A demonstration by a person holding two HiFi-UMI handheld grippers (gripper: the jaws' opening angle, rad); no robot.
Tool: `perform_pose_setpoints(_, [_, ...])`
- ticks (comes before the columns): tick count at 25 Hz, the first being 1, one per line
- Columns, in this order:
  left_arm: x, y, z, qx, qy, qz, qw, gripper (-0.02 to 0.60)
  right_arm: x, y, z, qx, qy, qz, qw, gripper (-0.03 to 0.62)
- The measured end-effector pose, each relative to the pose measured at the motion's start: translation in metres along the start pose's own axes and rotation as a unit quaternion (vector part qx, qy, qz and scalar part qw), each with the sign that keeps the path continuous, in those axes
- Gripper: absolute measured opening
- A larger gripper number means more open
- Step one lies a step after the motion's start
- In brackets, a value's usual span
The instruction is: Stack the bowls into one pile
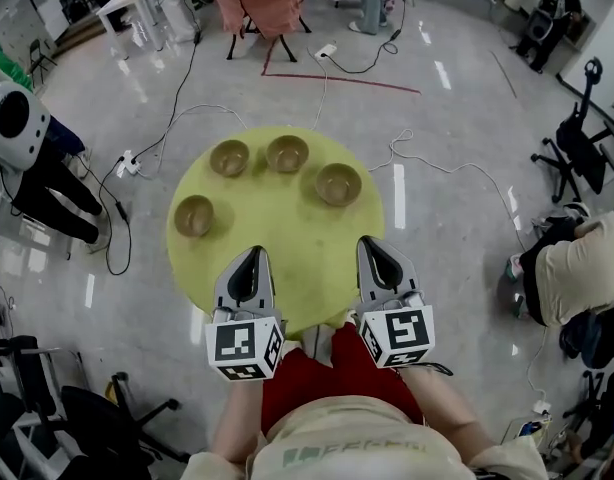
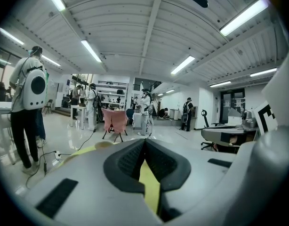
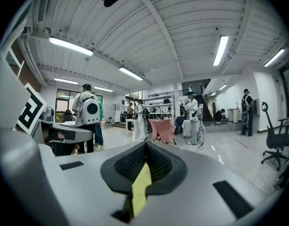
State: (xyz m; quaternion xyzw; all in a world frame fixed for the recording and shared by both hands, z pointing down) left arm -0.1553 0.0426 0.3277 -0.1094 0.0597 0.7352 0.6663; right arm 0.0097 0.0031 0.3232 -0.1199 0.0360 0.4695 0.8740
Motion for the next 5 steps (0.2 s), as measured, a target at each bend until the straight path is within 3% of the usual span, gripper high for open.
perform_pose_setpoints(5, [0.014, 0.01, -0.001, -0.002, -0.005, 0.003, 1.0, 0.023, 0.006, 0.013, 0.001, -0.004, -0.001, 0.005, 1.0, 0.035])
Point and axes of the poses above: the fingertips, and each gripper's own axes: x backward along the fingers, y to its left, z out of its underside, the point moved 1 cm from there along x, backward along the fingers, and after that the axes turned 9 degrees about -x, right-handed, at the moved point
